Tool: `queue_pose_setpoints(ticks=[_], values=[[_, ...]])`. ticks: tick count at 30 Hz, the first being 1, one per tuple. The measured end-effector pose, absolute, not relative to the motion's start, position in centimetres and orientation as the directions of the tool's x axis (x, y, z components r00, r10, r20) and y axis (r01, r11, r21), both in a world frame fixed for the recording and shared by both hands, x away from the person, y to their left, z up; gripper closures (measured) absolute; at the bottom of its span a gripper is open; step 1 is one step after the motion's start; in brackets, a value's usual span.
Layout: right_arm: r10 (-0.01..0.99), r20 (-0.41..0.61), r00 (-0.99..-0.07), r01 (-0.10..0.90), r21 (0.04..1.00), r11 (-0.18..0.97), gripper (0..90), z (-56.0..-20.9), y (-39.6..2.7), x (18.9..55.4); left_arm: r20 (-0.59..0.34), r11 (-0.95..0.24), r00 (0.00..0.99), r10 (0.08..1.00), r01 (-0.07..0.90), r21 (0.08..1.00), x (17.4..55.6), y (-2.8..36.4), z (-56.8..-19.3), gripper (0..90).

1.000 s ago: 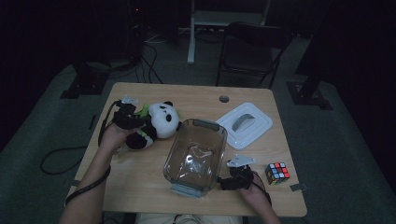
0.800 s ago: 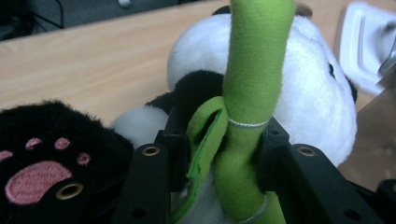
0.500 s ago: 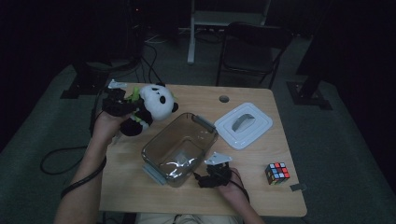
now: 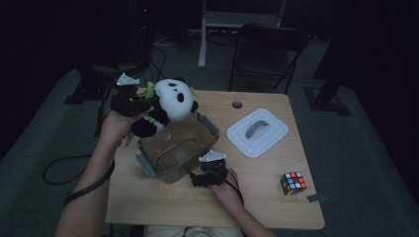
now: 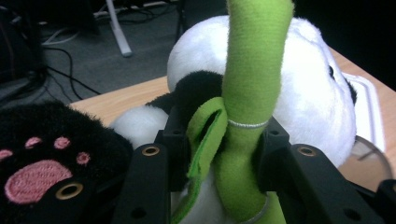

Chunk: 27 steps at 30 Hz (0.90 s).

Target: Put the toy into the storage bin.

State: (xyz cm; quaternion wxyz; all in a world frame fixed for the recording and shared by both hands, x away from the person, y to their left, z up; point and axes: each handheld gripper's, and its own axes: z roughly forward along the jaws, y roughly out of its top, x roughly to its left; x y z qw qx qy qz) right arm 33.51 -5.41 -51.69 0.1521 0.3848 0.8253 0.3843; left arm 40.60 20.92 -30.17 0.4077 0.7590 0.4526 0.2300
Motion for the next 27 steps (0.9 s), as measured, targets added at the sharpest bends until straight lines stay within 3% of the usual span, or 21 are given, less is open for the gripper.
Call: queue_pose_setpoints(ticks=[3, 15, 27], values=[[0.750, 0.001, -0.661, 0.486, 0.763, 0.427, 11.6, -51.5, -5.6, 33.4, -0.018, -0.281, 0.510, 0.860, 0.503, 0.817, 40.2, 20.0, -30.6, 65.8], [0.773, 0.005, -0.634, 0.490, 0.776, 0.397, 11.7, -51.5, -6.8, 33.2, -0.028, -0.344, 0.602, 0.798, 0.494, 0.798, 38.6, 17.3, -31.1, 65.5], [0.779, 0.021, -0.626, 0.499, 0.779, 0.380, 11.7, -51.7, -7.2, 33.2, -0.002, -0.391, 0.616, 0.788, 0.503, 0.771, 37.9, 15.6, -33.4, 64.9]])
